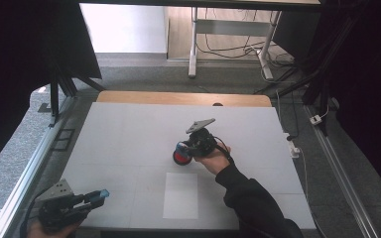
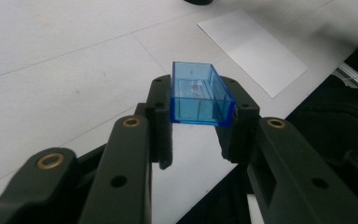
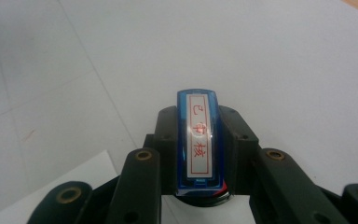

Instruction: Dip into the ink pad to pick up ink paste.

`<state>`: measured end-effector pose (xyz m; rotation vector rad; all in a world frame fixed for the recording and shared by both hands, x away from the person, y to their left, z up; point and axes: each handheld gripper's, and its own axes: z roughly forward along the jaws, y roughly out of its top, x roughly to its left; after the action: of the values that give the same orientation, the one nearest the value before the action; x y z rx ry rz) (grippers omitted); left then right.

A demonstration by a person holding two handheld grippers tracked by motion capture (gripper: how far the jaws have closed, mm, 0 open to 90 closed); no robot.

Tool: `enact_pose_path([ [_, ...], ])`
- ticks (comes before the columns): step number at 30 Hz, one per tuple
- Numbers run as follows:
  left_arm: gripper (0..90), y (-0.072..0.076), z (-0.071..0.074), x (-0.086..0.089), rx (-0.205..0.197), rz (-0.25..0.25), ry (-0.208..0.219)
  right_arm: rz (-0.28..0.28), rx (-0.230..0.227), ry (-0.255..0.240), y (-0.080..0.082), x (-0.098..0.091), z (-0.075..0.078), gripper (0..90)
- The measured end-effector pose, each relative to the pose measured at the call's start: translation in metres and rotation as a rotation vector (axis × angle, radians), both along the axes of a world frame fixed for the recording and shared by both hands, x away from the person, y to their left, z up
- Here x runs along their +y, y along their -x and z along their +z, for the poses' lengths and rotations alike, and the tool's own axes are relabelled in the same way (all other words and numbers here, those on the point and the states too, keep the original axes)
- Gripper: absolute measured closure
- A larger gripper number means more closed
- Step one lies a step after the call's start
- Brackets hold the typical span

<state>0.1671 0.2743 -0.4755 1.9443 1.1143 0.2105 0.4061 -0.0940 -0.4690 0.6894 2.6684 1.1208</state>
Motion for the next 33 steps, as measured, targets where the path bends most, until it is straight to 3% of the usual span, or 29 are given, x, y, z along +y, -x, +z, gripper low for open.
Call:
enact_pose_path([
  [16,68.2,0.0,0.0,0.0,0.002,-0.003,0.004,0.028,-0.001,-0.085,0.024,-0.014,0.027,71.6],
  [33,68.3,-0.001,0.0,0.001,0.006,0.001,0.012,0.064,-0.003,-0.126,0.05,-0.024,0.041,71.6],
])
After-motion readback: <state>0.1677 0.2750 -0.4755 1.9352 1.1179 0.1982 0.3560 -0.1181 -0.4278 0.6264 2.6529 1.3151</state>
